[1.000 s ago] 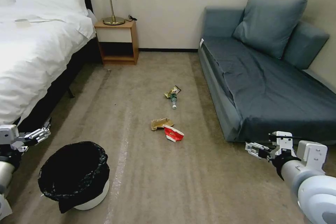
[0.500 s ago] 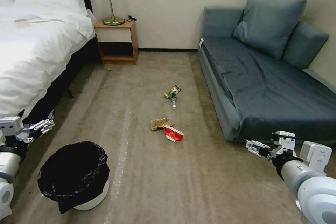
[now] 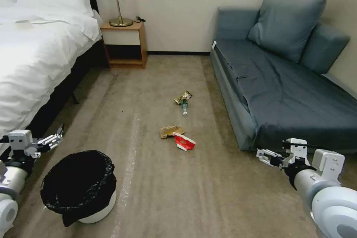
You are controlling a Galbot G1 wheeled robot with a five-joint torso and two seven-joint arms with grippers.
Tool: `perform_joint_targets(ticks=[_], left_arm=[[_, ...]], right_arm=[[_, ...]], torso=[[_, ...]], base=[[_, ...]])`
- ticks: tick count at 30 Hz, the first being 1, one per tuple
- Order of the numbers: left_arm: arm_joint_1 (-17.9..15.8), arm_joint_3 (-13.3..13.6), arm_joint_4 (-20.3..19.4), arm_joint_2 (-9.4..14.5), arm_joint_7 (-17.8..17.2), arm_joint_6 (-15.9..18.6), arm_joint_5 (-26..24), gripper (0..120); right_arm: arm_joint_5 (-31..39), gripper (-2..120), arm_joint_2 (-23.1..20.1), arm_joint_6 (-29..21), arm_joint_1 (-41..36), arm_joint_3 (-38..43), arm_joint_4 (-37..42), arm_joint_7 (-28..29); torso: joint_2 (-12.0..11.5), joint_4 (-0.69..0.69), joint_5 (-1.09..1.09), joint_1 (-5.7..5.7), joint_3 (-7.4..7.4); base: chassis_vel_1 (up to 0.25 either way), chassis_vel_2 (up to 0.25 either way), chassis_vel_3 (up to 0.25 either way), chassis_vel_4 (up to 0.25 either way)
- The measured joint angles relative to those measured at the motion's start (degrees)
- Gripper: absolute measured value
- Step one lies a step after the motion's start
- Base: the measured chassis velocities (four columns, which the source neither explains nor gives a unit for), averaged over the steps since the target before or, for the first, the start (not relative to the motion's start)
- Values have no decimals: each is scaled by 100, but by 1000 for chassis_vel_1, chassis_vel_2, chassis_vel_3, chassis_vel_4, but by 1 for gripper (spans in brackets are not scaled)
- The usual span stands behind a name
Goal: Pick up the trash bin, then pick up the garbage on the floor and place it into the trash bin.
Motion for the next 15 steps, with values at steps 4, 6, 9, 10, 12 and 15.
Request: perform_joint_targets(ticks=[4, 6, 9, 10, 12, 15], left_arm=[[382, -130, 13, 217, -168, 190, 3, 100], [490, -172, 10, 271, -193, 244, 15, 100], [774, -279, -82, 372, -367, 543, -48, 100], [873, -304, -163, 390, -503, 781, -219, 100], [955, -331, -222, 409, -629, 1008, -382, 100], [1121, -402, -292, 519, -988, 1618, -589, 100]], right_arm=[[-10, 100, -29, -14, -13, 11, 0, 9], [-24, 100, -35, -27, -57, 23, 0, 11], [-123, 100, -49, -105, -327, 74, -1, 27], [-143, 100, -50, -118, -373, 88, -1, 32], [-150, 100, -50, -123, -392, 93, -1, 33], [-229, 100, -51, -129, -454, 83, -1, 18]], torso=[[0, -1, 1, 0, 0], [0, 1, 1, 0, 0], [0, -2, 2, 0, 0], [0, -2, 1, 0, 0], [0, -2, 1, 0, 0], [0, 1, 1, 0, 0]], base=[[0, 0, 0, 0], [0, 0, 0, 0], [0, 0, 0, 0], [0, 0, 0, 0], [0, 0, 0, 0], [0, 0, 0, 0]])
